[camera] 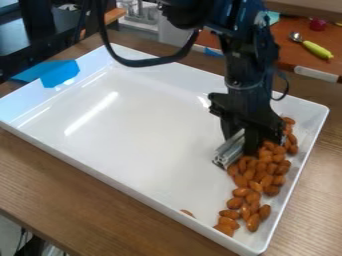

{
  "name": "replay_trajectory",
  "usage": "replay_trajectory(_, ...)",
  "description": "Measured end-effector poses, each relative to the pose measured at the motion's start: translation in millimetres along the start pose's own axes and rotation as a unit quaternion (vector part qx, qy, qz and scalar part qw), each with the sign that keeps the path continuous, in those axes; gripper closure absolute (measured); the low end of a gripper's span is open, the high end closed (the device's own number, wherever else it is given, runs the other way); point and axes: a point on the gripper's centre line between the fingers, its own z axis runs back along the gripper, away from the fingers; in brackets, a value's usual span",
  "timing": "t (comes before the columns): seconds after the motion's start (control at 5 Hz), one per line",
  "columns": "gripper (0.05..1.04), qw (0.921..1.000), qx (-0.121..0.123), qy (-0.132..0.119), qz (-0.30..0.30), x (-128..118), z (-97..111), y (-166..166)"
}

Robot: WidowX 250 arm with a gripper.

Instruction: Sweep into pile

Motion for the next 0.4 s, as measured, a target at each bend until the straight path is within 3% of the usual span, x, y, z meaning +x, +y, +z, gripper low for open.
replay_trajectory(0.4, 0.704, 0.9996, -0.012, 0.012, -0.024, -24.7, 6.0, -8.9)
